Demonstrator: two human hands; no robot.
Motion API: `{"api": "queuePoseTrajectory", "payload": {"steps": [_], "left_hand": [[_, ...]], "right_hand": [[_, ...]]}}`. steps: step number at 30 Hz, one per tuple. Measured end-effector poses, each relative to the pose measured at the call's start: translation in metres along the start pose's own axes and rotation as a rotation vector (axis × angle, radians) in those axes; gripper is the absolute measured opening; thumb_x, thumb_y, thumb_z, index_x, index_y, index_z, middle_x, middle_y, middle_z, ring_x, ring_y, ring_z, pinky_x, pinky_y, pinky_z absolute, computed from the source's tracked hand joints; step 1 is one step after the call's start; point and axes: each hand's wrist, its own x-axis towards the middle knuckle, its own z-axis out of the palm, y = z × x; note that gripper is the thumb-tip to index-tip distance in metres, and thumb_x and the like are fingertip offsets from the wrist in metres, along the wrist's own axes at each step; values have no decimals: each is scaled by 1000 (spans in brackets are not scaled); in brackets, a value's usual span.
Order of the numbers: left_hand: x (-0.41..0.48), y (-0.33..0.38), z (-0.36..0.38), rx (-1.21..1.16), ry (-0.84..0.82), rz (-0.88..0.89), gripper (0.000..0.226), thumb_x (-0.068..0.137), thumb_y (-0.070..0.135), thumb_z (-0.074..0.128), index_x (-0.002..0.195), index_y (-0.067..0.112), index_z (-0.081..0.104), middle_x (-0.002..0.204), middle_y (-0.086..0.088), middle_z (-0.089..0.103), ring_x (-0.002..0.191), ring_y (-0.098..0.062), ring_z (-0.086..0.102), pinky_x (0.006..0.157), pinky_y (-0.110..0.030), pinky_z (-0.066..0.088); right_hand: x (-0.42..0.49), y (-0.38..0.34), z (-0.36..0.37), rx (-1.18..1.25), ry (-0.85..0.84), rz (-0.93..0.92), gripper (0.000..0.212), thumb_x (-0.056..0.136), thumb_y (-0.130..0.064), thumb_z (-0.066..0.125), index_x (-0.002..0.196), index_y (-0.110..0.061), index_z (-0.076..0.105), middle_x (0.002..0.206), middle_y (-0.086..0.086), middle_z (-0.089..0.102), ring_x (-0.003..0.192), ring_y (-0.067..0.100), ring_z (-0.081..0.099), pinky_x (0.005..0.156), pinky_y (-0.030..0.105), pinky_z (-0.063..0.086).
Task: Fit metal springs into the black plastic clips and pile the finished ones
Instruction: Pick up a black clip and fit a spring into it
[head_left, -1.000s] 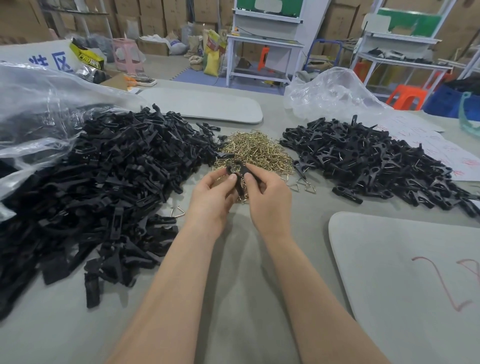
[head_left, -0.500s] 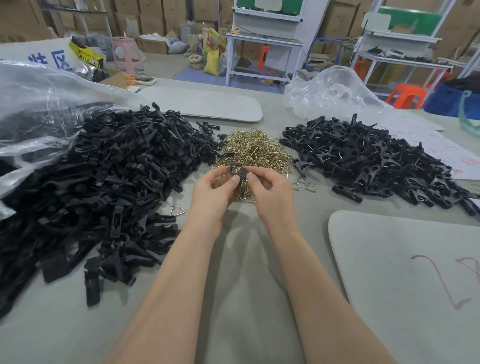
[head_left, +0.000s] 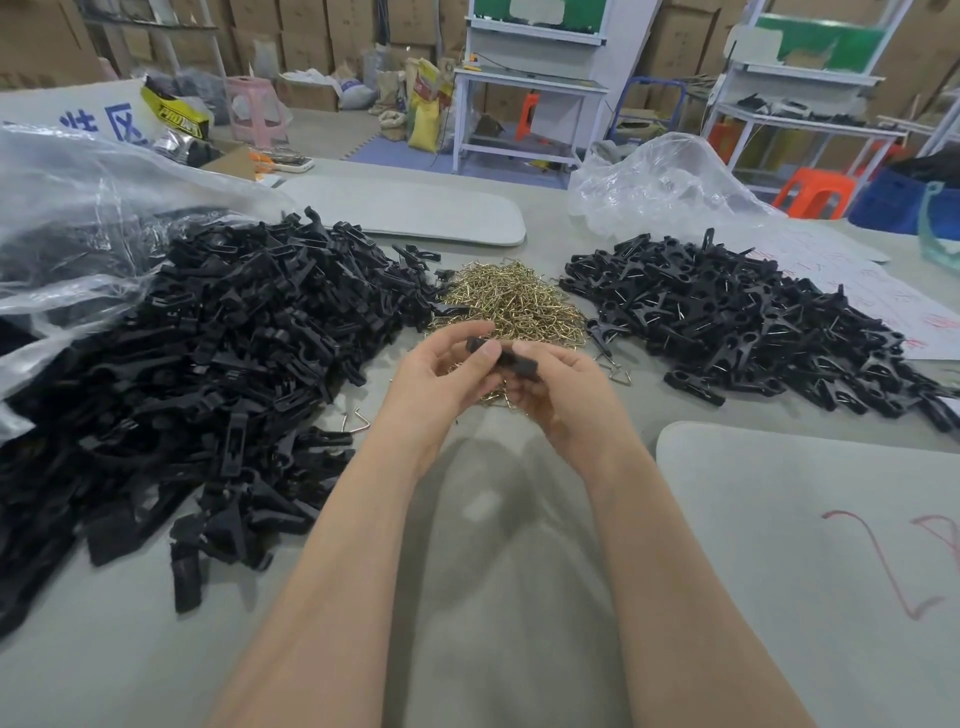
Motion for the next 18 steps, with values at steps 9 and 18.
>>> {"api": "queuePoseTrajectory", "payload": {"steps": [9,18], "left_hand": [[5,12,-19,-697,273,-168,9,84,-1,64,92,-2,65,94,-12,66,90,-16,67,66,-15,56],[8,3,-15,-771,323,-330,14,88,14,63,99,6,62,87,-6,61,78,-11,54,79,-21,49]], "right_hand": [[6,16,-13,-1052,363,-127,31,87,-36,65,108,-14,64,103,1,62,93,16,58,88,36,50],[11,30,-8,-1158,284,-298,23,95,-29,55,99,-9,65,98,7,62,90,21,56,81,31,43]]}}
